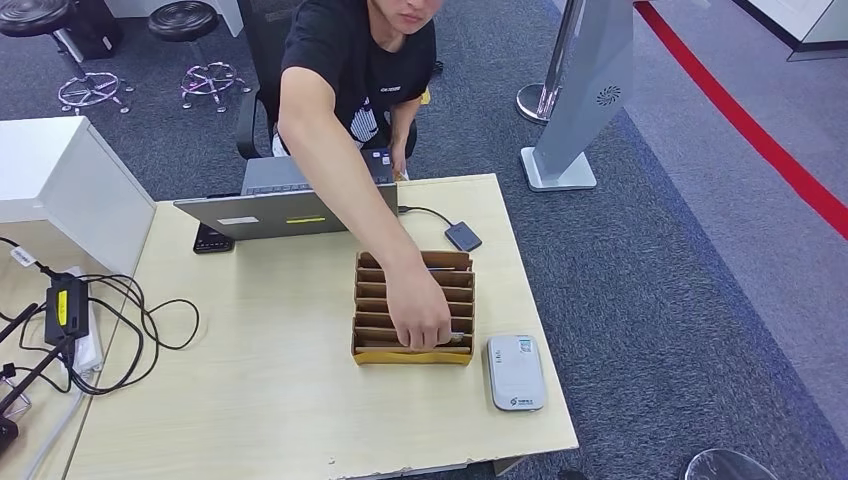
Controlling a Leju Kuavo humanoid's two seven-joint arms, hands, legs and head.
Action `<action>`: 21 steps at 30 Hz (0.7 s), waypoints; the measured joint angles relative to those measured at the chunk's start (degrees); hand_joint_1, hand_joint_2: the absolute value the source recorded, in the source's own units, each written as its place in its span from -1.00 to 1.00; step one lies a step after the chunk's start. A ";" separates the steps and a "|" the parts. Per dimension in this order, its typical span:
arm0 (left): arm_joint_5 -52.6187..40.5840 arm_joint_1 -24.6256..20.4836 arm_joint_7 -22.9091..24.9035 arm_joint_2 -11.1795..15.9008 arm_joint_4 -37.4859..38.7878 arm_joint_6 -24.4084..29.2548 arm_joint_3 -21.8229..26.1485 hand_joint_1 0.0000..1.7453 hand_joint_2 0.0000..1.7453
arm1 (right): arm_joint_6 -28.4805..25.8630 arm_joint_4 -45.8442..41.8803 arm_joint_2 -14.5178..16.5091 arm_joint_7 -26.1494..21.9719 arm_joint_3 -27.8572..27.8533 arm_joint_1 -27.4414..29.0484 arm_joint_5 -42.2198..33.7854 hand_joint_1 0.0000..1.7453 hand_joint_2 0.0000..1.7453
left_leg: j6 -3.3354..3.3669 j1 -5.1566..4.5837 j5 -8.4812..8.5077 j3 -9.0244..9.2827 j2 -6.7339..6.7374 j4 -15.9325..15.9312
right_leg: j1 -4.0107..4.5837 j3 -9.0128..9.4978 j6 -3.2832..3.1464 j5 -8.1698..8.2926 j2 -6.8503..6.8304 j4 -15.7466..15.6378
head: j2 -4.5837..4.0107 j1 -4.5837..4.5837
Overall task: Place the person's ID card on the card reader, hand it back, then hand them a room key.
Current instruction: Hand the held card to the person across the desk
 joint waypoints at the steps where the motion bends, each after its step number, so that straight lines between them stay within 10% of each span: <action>1: 0.25 0.11 -0.13 0.34 0.00 -1.11 -0.39 -1.00 1.00 | 0.14 0.00 0.00 0.07 0.00 0.00 0.07 -1.00 1.00 | 0.00 0.00 0.00 0.01 0.01 0.00 | 0.00 0.00 0.00 0.00 0.00 0.00 | 0.00 -0.02; 8: 4.45 0.08 1.91 0.32 -0.01 9.41 0.55 -1.00 1.00 | 0.05 0.01 0.00 1.02 -0.01 -0.01 -0.35 -1.00 1.00 | 0.00 0.00 0.00 0.02 0.00 -0.01 | 0.00 0.00 0.00 0.00 0.00 0.00 | 0.00 -0.01; 15: 0.32 0.36 6.60 1.35 0.02 -8.27 -0.30 -1.00 1.00 | 1.24 0.02 0.00 0.69 0.51 -0.45 2.67 -1.00 1.00 | 0.00 -0.01 0.00 0.02 0.01 0.00 | -0.01 0.03 0.00 0.00 0.02 0.00 | 0.00 0.01; 21: 1.33 0.34 5.46 1.47 0.02 5.00 -0.60 -1.00 1.00 | 0.89 0.04 0.00 1.22 0.71 -0.57 2.16 -1.00 1.00 | 0.00 -0.01 -0.01 0.05 0.00 0.00 | 0.00 0.02 0.00 -0.01 0.01 0.00 | 0.00 -0.01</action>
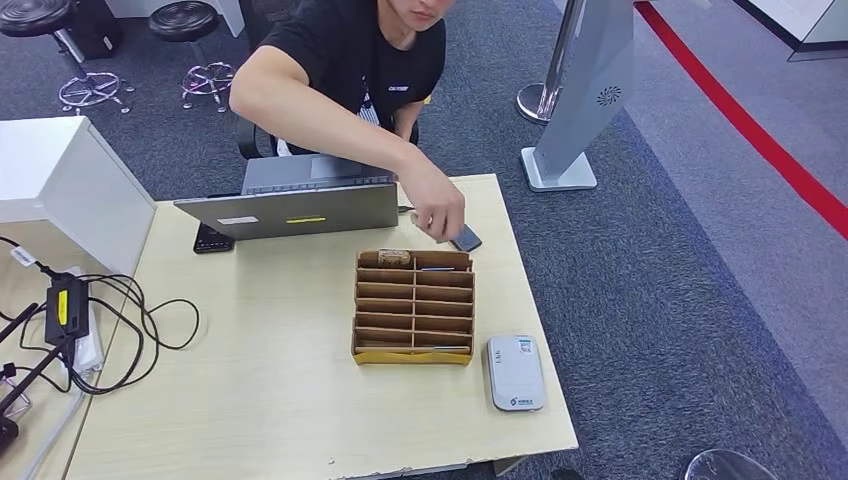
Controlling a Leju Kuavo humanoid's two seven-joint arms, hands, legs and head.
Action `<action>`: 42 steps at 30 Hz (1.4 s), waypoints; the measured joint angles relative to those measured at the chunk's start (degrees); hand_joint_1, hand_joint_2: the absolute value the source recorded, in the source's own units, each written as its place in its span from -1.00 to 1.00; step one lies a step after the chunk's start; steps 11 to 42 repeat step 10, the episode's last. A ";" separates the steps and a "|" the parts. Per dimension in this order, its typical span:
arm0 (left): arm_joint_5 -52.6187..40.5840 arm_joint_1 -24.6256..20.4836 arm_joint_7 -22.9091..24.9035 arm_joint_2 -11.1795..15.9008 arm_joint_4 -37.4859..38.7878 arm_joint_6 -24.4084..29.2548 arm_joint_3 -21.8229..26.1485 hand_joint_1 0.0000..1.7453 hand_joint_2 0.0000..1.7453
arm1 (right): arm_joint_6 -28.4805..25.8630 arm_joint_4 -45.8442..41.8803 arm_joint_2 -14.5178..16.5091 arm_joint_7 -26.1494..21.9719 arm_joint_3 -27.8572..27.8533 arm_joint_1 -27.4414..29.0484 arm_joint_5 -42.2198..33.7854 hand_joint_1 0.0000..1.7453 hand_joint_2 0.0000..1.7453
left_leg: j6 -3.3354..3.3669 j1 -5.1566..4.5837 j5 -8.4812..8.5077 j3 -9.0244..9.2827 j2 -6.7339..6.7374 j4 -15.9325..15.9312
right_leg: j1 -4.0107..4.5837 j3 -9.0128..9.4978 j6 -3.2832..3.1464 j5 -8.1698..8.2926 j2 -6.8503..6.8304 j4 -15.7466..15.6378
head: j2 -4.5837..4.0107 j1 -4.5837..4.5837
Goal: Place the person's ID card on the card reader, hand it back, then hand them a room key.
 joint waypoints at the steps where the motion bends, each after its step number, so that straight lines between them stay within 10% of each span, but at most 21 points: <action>1: -0.24 -0.04 -0.01 -0.04 0.00 0.40 -0.02 -1.00 1.00 | -0.03 0.01 0.00 0.02 0.00 0.05 -0.05 -1.00 1.00 | -0.01 0.00 0.00 0.00 0.01 0.00 | 0.00 0.00 0.00 0.00 0.01 0.00 | 0.00 0.00; 7: -3.40 0.03 0.11 0.39 0.00 -11.00 -1.68 -1.00 1.00 | 0.44 0.03 0.00 0.00 0.10 -0.17 1.88 -1.00 1.00 | -0.02 0.00 -0.01 -0.01 0.02 0.00 | 0.00 0.01 0.00 0.00 0.02 0.00 | 0.00 0.02; 42: -4.02 0.10 -0.02 0.60 0.00 -9.60 -2.41 -1.00 1.00 | 0.41 0.03 0.00 0.23 0.17 -0.31 2.14 -1.00 1.00 | -0.02 0.00 -0.01 0.00 0.01 0.00 | -0.01 0.02 0.00 0.00 0.01 0.00 | 0.00 0.01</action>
